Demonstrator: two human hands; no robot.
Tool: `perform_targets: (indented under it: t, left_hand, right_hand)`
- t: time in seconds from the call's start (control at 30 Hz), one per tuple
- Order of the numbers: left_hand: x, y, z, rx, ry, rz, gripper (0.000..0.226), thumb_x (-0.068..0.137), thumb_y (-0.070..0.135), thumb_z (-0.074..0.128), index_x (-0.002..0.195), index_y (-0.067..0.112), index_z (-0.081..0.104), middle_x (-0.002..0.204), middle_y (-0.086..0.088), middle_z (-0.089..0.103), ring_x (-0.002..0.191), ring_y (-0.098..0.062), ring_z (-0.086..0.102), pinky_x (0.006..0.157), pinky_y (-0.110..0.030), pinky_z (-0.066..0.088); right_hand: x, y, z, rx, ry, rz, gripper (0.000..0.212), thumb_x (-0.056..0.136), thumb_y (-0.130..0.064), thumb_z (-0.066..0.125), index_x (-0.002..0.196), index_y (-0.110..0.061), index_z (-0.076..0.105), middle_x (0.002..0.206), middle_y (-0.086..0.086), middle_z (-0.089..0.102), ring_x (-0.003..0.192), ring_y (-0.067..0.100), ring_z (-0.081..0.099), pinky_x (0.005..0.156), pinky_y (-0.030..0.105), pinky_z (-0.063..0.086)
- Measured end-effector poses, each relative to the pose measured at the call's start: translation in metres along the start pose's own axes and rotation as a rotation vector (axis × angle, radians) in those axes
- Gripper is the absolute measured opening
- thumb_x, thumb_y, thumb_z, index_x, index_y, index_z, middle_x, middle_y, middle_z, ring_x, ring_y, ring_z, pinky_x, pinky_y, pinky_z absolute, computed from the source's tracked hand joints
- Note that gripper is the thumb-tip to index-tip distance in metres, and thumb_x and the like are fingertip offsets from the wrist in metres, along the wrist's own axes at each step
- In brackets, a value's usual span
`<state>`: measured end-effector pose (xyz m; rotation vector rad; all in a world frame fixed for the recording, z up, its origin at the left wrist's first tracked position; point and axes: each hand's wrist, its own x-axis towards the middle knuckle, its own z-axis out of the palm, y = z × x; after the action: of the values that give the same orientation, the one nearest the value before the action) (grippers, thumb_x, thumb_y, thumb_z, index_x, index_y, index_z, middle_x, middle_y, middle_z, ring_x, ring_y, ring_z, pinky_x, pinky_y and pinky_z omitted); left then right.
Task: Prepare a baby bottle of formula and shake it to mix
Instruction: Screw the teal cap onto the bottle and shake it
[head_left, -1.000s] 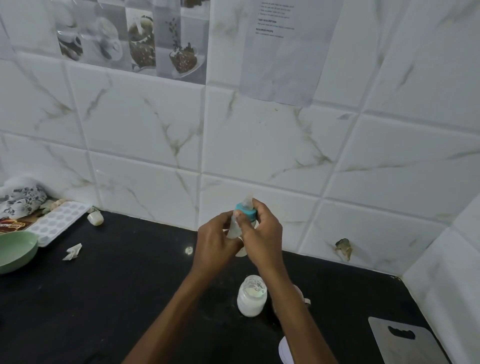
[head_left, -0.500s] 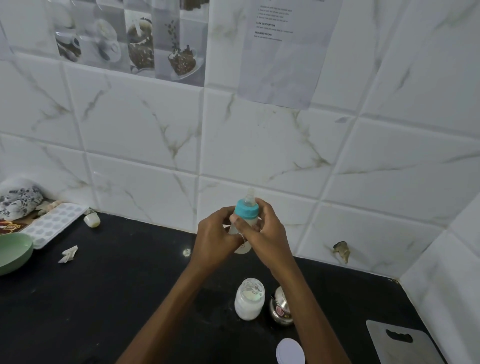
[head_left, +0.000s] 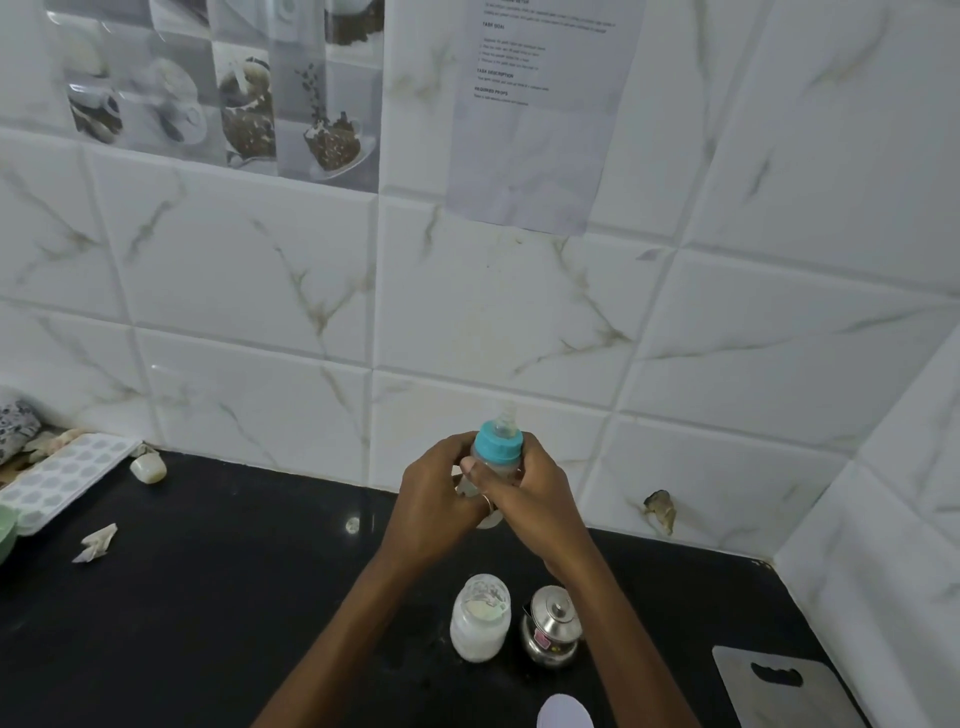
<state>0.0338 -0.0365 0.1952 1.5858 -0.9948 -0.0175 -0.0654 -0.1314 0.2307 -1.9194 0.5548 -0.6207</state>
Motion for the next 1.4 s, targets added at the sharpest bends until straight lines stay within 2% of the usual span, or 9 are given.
perform_targets:
  t: [0.17,0.33,0.5,0.63,0.83,1.07,1.2,1.3,1.4]
  left_hand:
    - [-0.002,-0.008,0.003,-0.007,-0.112,-0.01,0.073,0.077,0.036,0.08,0.141,0.027,0.047,0.131,0.017,0.055,0.117,0.0,0.057,0.092,-0.019,0.052]
    - [-0.005,-0.005,0.001,-0.03,-0.038,-0.108,0.057,0.089,0.056,0.059,0.14,0.033,0.048,0.128,0.022,0.056,0.114,0.008,0.055,0.094,-0.028,0.055]
    - [0.003,0.001,-0.006,0.014,0.035,-0.12,0.054,0.093,0.056,0.05,0.14,0.027,0.049,0.13,0.012,0.059,0.112,-0.001,0.058,0.093,-0.025,0.051]
    - [0.011,0.005,-0.008,0.06,0.047,-0.104,0.054,0.094,0.056,0.048,0.139,0.027,0.05,0.13,0.01,0.06,0.111,-0.005,0.059,0.09,-0.023,0.049]
    - [0.024,0.013,-0.009,0.188,0.075,-0.08,0.055,0.095,0.056,0.048,0.14,0.024,0.05,0.132,0.008,0.06,0.114,-0.007,0.057,0.09,-0.025,0.047]
    - [0.033,0.021,-0.007,0.41,0.102,-0.023,0.057,0.097,0.057,0.043,0.139,0.019,0.051,0.136,0.004,0.059,0.129,-0.016,0.051,0.1,-0.031,0.042]
    - [0.036,0.024,-0.006,0.446,0.13,-0.028,0.058,0.097,0.059,0.041,0.139,0.02,0.051,0.137,0.002,0.058,0.13,-0.019,0.05,0.1,-0.033,0.04]
    - [0.037,0.026,-0.007,0.455,0.144,-0.034,0.058,0.097,0.06,0.04,0.139,0.021,0.05,0.138,0.003,0.057,0.131,-0.019,0.049,0.1,-0.034,0.042]
    - [0.04,0.027,-0.011,0.44,0.157,-0.034,0.058,0.097,0.06,0.039,0.138,0.021,0.051,0.138,0.001,0.058,0.129,-0.02,0.051,0.102,-0.038,0.043]
  right_hand:
    - [-0.003,0.002,-0.015,-0.013,0.061,-0.03,0.043,0.089,-0.048,0.073,0.125,-0.031,0.055,0.114,-0.015,0.068,0.102,0.003,0.068,0.078,0.016,0.058]
    - [0.001,0.003,-0.033,0.028,0.142,-0.027,0.043,0.091,-0.048,0.069,0.124,-0.026,0.055,0.113,-0.012,0.067,0.106,0.008,0.067,0.084,0.023,0.058]
    - [0.005,0.001,-0.038,0.045,0.175,-0.021,0.039,0.092,-0.045,0.068,0.124,-0.031,0.05,0.108,-0.021,0.059,0.1,0.002,0.063,0.092,0.034,0.06]
    - [0.004,0.0,-0.04,0.052,0.167,-0.037,0.037,0.093,-0.045,0.067,0.123,-0.032,0.048,0.108,-0.022,0.058,0.097,0.001,0.061,0.088,0.028,0.059]
    - [0.0,-0.001,-0.049,0.009,0.15,-0.049,0.037,0.094,-0.047,0.065,0.123,-0.032,0.047,0.109,-0.017,0.058,0.094,-0.003,0.06,0.067,0.01,0.051]
    - [0.002,-0.013,-0.097,-0.048,0.203,-0.103,0.041,0.09,-0.053,0.069,0.117,-0.026,0.055,0.101,-0.016,0.064,0.088,-0.003,0.064,0.065,0.006,0.05]
    - [0.009,-0.029,-0.131,0.401,0.337,-0.095,0.054,0.083,-0.06,0.071,0.119,-0.021,0.061,0.11,0.0,0.07,0.098,0.013,0.073,0.087,0.039,0.063]
    - [0.009,-0.045,-0.134,0.703,0.353,-0.083,0.05,0.091,-0.049,0.064,0.127,-0.016,0.057,0.114,0.007,0.07,0.101,0.015,0.074,0.08,0.033,0.063]
    - [-0.001,-0.049,-0.115,0.505,0.154,-0.095,0.047,0.082,-0.051,0.068,0.117,-0.02,0.062,0.113,0.005,0.072,0.099,0.015,0.074,0.076,0.028,0.061]
